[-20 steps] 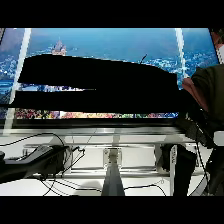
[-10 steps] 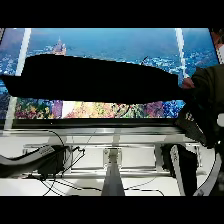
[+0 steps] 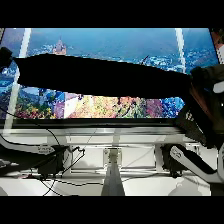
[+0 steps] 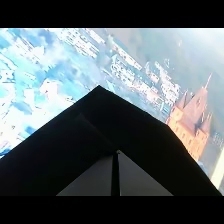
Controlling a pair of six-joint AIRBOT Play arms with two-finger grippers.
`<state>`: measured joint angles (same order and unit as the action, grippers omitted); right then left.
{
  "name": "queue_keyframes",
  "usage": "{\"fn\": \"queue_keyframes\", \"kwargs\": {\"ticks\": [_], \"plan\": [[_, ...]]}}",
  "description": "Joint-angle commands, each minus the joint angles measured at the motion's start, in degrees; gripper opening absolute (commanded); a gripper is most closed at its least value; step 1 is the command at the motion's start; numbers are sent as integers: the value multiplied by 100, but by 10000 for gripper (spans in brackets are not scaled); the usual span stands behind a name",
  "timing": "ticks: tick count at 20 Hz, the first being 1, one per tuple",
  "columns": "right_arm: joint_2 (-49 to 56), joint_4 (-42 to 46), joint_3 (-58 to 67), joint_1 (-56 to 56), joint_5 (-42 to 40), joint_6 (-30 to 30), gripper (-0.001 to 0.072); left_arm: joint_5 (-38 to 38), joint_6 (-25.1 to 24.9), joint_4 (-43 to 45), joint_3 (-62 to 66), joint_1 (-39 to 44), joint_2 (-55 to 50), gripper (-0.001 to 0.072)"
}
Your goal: Fold the clothes and pants, and hang the long-sleeved shirts on hangers.
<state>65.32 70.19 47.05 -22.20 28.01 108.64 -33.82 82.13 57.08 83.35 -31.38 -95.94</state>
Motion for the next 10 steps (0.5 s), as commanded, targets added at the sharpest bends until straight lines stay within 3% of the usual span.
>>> {"fn": "queue_keyframes", "kwargs": {"ticks": [1,2,3,4,5,6,10], "plan": [[935,-92,658,129,-645,636,16,341,111,35,186,96,-339,7],[1110,-133,800,129,-654,634,17,415,109,33,186,105,-378,8],[1261,-138,905,129,-693,632,74,540,105,4,186,136,-402,22],[1375,-133,984,129,-682,614,403,638,103,-55,192,162,-402,116],[1416,-131,1027,129,-678,588,720,621,103,-72,254,184,-387,401],[1403,-129,1054,129,-632,568,701,560,103,-70,365,205,-369,720],[1386,-118,1338,129,138,-48,685,507,83,-46,590,195,-9,696]]}}
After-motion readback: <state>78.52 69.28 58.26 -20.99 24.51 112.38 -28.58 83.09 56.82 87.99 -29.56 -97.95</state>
